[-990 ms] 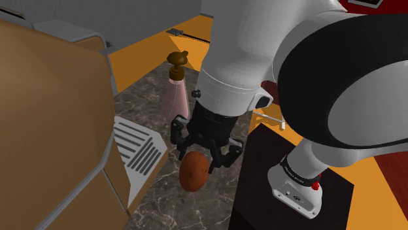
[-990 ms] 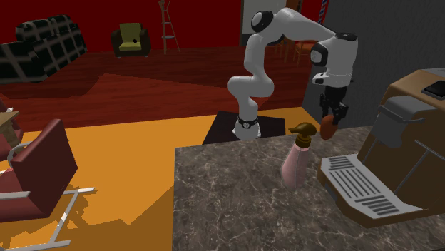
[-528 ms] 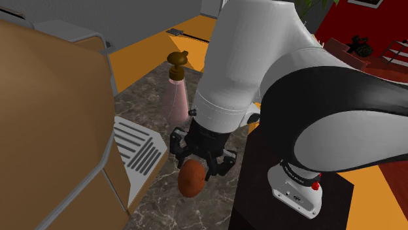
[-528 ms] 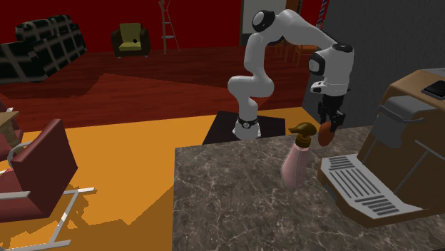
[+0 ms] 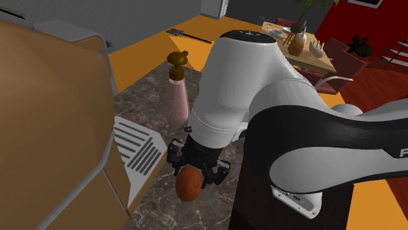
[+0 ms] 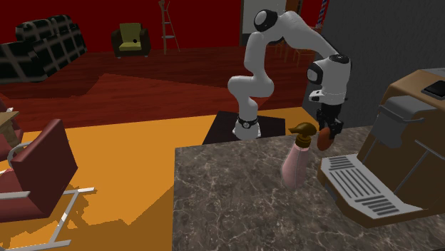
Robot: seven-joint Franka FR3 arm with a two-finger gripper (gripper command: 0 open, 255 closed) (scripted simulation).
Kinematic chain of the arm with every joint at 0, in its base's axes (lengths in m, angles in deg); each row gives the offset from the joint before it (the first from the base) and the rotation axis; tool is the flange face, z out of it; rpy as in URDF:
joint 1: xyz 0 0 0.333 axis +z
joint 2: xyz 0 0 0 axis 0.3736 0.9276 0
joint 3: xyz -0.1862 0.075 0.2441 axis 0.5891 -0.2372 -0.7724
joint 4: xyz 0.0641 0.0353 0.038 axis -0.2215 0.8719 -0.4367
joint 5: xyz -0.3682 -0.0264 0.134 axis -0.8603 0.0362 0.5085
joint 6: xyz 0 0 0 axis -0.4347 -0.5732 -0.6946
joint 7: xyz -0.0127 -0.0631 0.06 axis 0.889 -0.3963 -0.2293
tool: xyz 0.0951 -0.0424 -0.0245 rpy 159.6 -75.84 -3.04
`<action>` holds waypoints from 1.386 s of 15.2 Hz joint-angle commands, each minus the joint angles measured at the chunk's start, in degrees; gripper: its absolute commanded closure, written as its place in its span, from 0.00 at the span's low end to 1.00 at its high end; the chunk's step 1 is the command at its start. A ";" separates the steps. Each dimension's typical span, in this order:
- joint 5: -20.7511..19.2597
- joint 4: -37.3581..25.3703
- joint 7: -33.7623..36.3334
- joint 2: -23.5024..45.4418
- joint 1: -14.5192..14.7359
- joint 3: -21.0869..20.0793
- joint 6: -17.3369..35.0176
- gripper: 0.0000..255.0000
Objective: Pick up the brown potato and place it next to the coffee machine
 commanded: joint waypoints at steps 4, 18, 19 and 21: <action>1.37 2.56 -0.77 2.41 -0.85 -3.12 4.41 1.00; 1.74 3.02 -0.80 3.49 -1.34 -4.43 6.10 0.00; 1.73 3.02 -0.82 3.50 -1.36 -4.43 6.11 0.00; 1.19 2.53 -0.83 1.72 -0.36 -2.19 3.50 0.00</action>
